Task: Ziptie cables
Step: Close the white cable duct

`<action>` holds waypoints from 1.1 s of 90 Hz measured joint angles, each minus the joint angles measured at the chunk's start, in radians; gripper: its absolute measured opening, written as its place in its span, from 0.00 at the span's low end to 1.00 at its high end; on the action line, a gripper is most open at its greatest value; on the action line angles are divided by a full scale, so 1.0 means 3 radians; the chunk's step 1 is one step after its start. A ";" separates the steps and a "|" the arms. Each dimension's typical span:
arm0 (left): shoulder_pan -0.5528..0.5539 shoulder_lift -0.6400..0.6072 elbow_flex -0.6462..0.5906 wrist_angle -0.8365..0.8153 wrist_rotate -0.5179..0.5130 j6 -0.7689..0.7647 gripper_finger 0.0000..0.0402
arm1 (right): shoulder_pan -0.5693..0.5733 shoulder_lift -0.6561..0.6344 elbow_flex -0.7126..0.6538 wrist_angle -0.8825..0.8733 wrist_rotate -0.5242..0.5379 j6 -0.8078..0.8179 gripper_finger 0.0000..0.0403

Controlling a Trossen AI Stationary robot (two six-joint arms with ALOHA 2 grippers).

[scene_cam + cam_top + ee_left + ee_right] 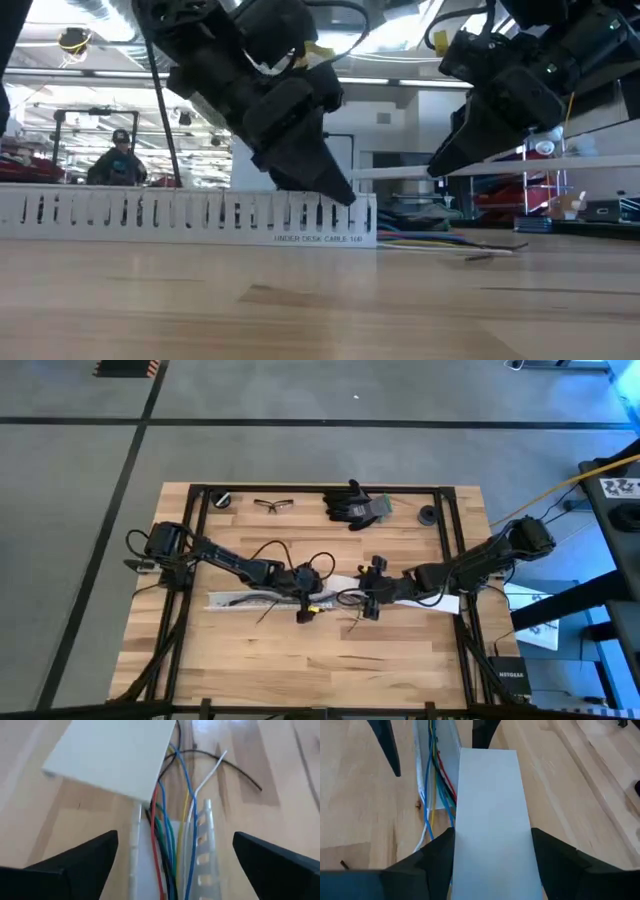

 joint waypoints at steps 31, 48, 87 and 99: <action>-0.0080 -0.0005 -0.0340 0.0833 -0.0168 0.0133 0.94 | 0.0000 0.0000 0.0000 0.0001 -0.0001 -0.0001 0.54; -0.0090 0.0041 -0.0522 0.1009 -0.0248 0.0191 0.94 | 0.0000 0.0000 0.0000 0.0001 -0.0001 -0.0024 0.54; -0.0092 0.0408 -0.0571 0.1683 -0.0243 0.0104 0.94 | 0.0000 0.0000 0.0001 0.0014 0.0005 -0.0025 0.54; -0.0090 0.0408 -0.0571 0.1678 -0.0245 0.0092 0.93 | 0.0000 -0.0001 0.0001 -0.0001 0.0004 -0.0025 0.54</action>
